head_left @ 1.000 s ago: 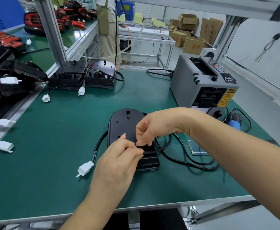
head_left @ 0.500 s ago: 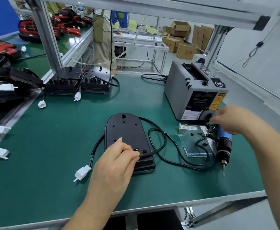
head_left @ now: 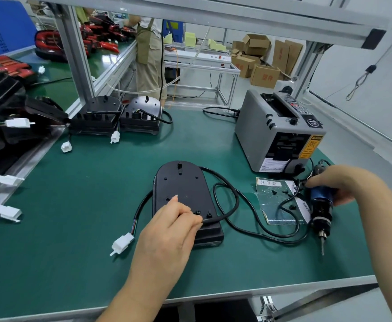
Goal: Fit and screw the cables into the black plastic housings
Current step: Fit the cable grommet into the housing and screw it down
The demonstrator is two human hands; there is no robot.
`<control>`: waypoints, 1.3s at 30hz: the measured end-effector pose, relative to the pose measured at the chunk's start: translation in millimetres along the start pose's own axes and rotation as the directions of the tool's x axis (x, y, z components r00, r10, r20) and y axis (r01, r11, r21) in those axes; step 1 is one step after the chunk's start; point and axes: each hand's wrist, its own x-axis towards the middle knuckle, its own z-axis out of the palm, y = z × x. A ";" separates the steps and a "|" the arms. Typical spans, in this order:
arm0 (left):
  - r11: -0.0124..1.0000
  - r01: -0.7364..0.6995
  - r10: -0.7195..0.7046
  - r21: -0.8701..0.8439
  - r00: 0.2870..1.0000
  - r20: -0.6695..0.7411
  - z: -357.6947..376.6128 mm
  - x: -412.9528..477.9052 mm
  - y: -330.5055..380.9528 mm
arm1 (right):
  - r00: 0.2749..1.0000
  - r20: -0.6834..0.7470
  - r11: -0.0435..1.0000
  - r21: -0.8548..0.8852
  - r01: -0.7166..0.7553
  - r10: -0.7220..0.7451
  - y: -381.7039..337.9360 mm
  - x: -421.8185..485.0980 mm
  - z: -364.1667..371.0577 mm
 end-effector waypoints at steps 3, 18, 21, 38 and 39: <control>1.000 -0.011 0.011 -0.001 1.000 -0.007 -0.4 1.5 0.7 | 0.999 -0.009 0.985 0.168 0.040 -0.039 13.7 -7.2 -12.3; 1.000 -0.006 0.006 0.012 1.000 0.007 -1.2 1.5 1.5 | 0.718 0.072 0.181 0.980 0.076 -0.692 -16.5 -89.7 3.1; 1.000 -0.007 0.007 0.003 1.000 0.011 -1.4 1.7 1.5 | 0.675 0.025 0.120 0.988 0.095 -0.738 -32.0 -98.8 14.4; 1.000 -0.006 0.006 0.013 1.000 0.004 1.1 0.7 -0.2 | 0.722 -0.117 -0.071 0.993 0.093 -0.682 -111.4 -137.4 45.2; 1.000 -0.009 0.009 0.015 1.000 0.003 0.9 0.6 -0.3 | 0.716 -0.111 -0.076 0.994 0.080 -0.690 -112.1 -138.2 45.1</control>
